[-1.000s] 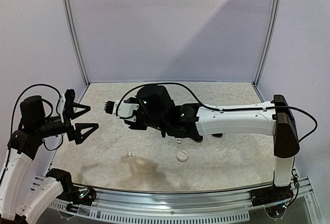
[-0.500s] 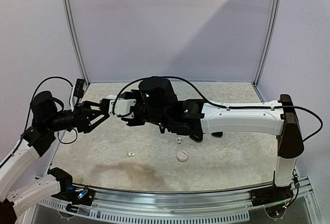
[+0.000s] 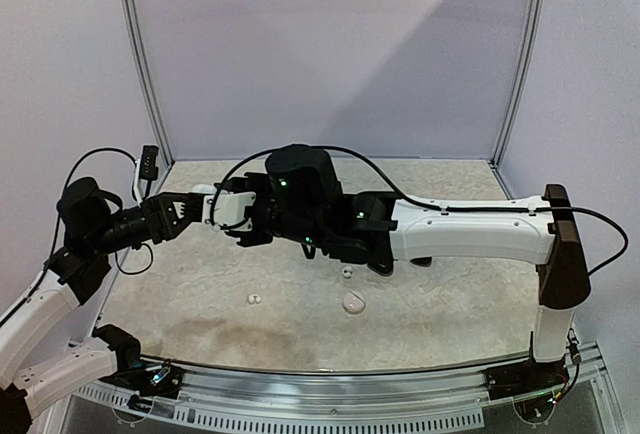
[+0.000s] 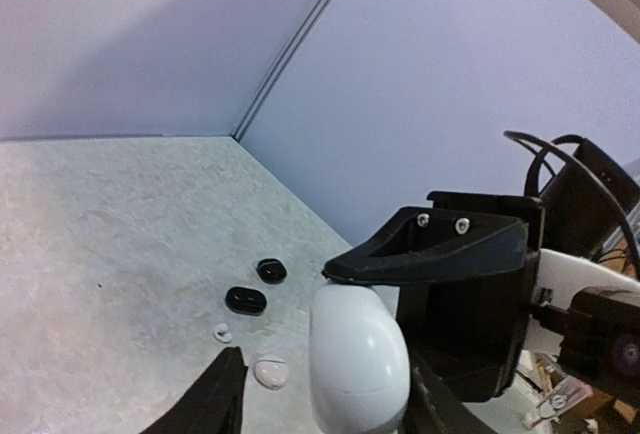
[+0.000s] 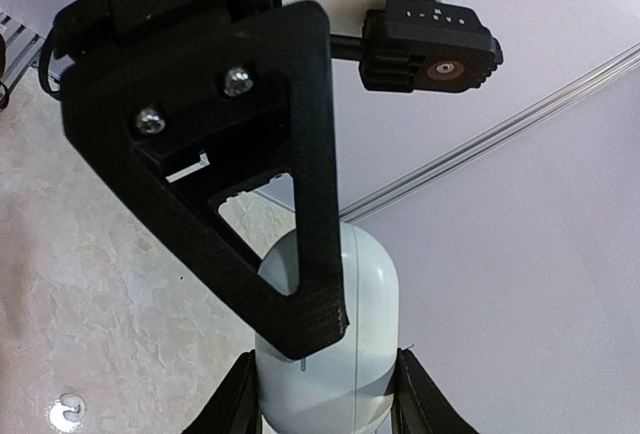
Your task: Insert the wireless bluetooth earbuds into the charging case
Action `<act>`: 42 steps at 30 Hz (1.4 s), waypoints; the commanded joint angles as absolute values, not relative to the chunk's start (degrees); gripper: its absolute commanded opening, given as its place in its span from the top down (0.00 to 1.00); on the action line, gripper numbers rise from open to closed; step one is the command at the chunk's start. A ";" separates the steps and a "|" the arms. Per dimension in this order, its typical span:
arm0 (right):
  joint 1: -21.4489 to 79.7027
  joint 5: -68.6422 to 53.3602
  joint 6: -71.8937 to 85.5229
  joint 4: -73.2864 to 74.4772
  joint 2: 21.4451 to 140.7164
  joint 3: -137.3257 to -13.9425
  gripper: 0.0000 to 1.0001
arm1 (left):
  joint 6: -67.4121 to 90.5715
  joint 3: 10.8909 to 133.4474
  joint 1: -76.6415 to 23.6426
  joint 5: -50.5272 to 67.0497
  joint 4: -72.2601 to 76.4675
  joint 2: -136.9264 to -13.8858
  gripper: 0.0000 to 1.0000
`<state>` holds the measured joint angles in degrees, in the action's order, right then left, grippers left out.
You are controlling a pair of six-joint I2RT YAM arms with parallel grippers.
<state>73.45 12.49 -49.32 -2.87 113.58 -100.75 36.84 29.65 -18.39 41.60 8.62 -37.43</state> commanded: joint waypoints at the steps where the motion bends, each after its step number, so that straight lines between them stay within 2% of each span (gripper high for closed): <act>1: 73.63 11.17 -49.24 -3.19 113.02 -102.52 0.93 | 38.18 29.31 -19.10 43.12 11.64 -36.94 0.69; 7: 73.63 10.56 -49.66 -2.13 112.88 -102.67 0.92 | 36.01 30.16 -19.16 45.16 10.05 -36.61 1.00; 8: 73.58 10.44 -49.42 -1.74 112.79 -102.78 0.89 | 35.60 30.06 -19.18 45.31 10.07 -36.57 1.00; 9: 73.64 10.29 -49.16 -1.15 112.65 -102.89 0.80 | 34.84 29.84 -19.16 45.46 9.94 -36.30 1.00; 12: 72.99 8.17 -45.64 4.11 111.75 -104.68 0.38 | 28.16 30.18 -19.18 46.03 6.57 -35.44 1.00; 13: 72.24 5.57 -43.32 7.45 111.37 -105.82 0.29 | 24.24 30.68 -19.16 46.75 4.70 -35.05 1.00; 14: 71.34 1.93 -41.22 11.15 110.73 -106.81 0.25 | 19.70 31.19 -19.23 47.60 2.80 -34.48 1.00; 17: 67.94 -14.08 -32.52 19.61 108.55 -108.40 0.23 | 5.17 31.98 -19.18 48.69 -3.86 -32.04 1.00; 19: 66.15 -23.64 -27.58 22.60 107.82 -108.88 0.23 | -1.64 31.99 -19.28 50.23 -5.59 -30.70 1.00; 23: 65.46 -30.97 -20.24 24.79 108.88 -109.76 0.23 | -3.89 32.21 -19.57 53.31 -5.49 -30.66 1.00; 28: 65.31 -32.14 -14.04 24.83 111.75 -111.15 0.26 | -4.30 32.17 -20.32 54.18 -5.31 -30.15 1.00; 33: 65.35 -34.24 -12.18 24.33 114.27 -112.65 0.33 | -4.03 32.51 -20.74 54.25 -5.51 -29.72 1.00; 35: 65.37 -34.64 -11.30 23.01 114.96 -112.93 0.41 | -3.43 32.40 -20.90 54.11 -5.76 -29.62 1.00; 39: 65.37 -36.13 -9.99 20.53 115.72 -112.88 0.70 | 0.55 31.44 -21.39 52.01 -5.15 -29.53 1.00; 42: 65.45 -37.09 -9.87 19.83 115.92 -112.94 0.81 | 3.57 30.87 -21.36 51.48 -3.78 -29.06 1.00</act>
